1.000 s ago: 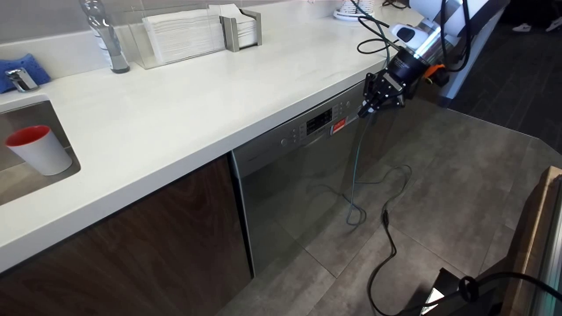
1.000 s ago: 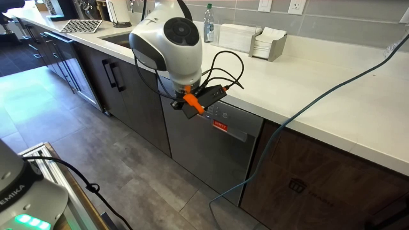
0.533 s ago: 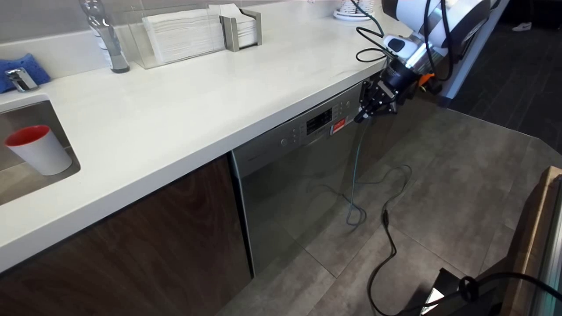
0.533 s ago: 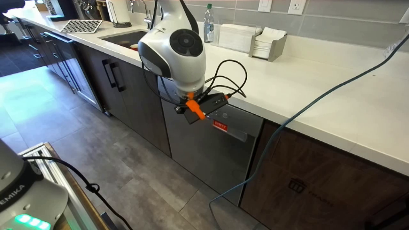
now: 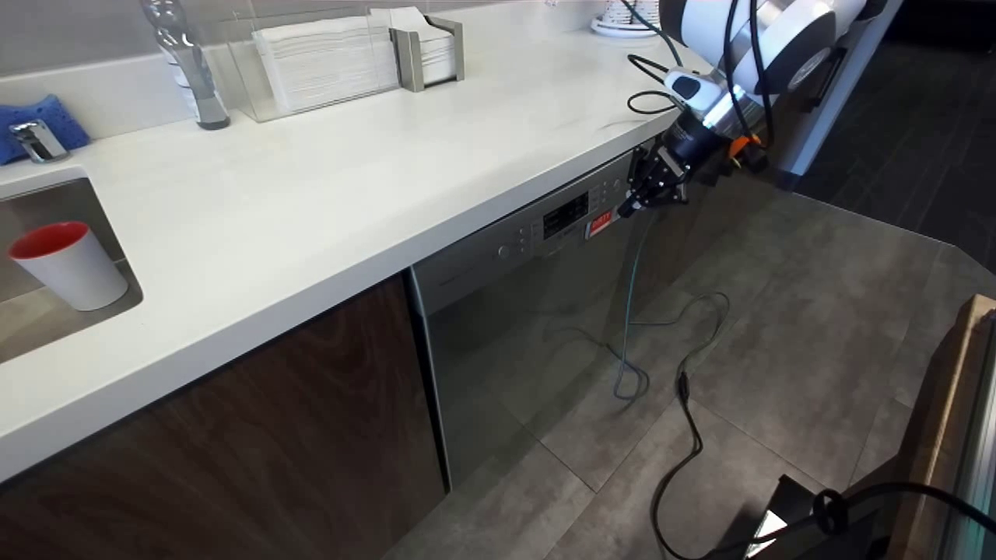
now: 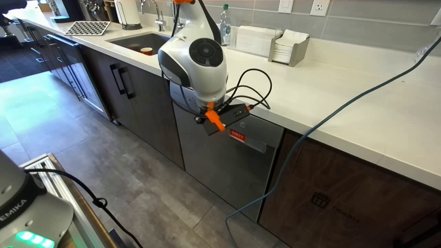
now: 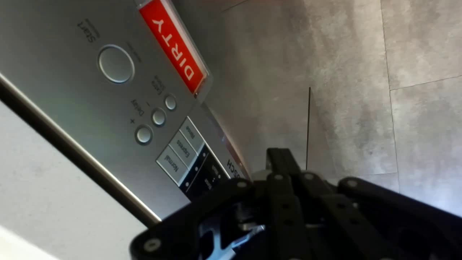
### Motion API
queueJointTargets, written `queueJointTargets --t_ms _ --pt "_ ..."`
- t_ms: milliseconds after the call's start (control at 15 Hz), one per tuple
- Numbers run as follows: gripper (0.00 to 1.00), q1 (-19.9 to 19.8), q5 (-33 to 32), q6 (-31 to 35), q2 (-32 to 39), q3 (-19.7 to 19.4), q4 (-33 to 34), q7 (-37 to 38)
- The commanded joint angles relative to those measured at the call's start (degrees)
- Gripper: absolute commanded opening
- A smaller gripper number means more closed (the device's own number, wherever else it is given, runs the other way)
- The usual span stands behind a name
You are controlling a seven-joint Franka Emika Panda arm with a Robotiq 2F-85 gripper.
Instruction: Press a button on the right side of the dishwasher
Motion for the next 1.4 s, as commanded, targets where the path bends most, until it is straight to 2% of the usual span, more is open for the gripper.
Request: queueJointTargets --t_ms 0,800,1333 --pt "0.0 -0.48 3.69 2.12 2.82 0.93 3.47 -2.94" --pt "0.0 -0.29 5.35 3.82 7.49 0.99 8.64 -2.95" --pt "0.0 0.78 9.15 4.47 9.78 0.19 10.87 -2.93"
